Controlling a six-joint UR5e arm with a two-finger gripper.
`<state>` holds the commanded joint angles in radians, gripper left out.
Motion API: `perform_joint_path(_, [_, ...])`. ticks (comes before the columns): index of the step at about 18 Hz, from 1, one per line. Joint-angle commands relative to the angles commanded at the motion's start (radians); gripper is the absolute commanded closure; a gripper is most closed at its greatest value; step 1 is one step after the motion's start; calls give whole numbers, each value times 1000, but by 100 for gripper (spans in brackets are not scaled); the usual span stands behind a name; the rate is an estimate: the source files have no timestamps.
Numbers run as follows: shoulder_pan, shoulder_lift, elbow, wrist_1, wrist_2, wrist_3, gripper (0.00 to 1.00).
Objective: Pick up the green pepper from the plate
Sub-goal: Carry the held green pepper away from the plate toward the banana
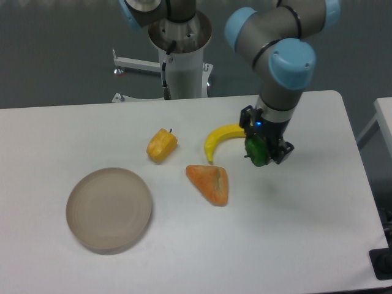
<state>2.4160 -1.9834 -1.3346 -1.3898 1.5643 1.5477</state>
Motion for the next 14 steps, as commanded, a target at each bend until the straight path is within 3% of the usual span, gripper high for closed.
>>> perform_joint_path(14, [-9,-20,3,3,-6,0,78])
